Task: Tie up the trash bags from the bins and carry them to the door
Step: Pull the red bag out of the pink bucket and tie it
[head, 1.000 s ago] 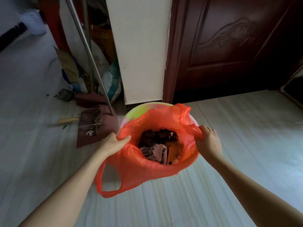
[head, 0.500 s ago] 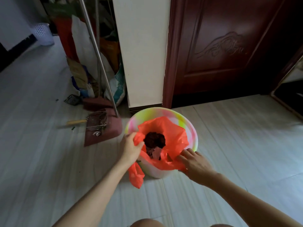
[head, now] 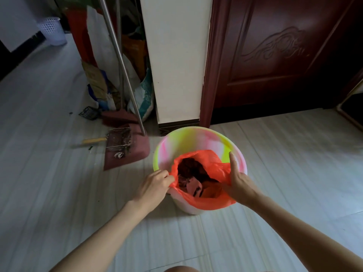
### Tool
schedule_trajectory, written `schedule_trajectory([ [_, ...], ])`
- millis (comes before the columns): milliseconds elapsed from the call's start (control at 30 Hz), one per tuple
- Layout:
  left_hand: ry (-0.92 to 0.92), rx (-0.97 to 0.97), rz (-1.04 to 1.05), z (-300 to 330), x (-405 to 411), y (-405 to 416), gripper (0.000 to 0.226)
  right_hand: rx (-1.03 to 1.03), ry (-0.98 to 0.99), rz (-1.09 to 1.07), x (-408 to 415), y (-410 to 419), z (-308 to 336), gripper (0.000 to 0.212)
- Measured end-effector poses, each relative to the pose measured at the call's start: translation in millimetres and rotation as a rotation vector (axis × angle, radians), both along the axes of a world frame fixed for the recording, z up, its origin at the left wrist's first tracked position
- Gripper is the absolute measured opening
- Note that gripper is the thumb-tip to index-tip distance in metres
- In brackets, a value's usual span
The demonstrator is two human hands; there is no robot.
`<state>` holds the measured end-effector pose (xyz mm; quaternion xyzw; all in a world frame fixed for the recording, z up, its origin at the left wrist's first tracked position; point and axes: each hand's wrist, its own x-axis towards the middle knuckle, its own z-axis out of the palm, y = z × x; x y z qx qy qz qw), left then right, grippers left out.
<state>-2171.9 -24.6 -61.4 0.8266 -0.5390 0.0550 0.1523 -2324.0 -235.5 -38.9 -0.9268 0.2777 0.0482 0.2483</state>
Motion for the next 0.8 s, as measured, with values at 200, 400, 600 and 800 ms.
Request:
schedule_trajectory([
  [200,0.082,-0.005,-0.032,-2,-13,9,0.016,-0.094,0.275,0.265,8,21,7,0.073],
  [400,0.149,-0.085,0.021,-20,-28,17,0.028,-0.33,0.357,0.503,-10,38,-10,0.096],
  [600,0.259,-0.205,0.15,-25,-32,5,0.012,-0.046,0.249,0.528,-15,33,-14,0.06],
  [800,0.271,-0.316,0.149,-26,-32,6,0.008,0.152,0.174,0.421,-13,32,-15,0.033],
])
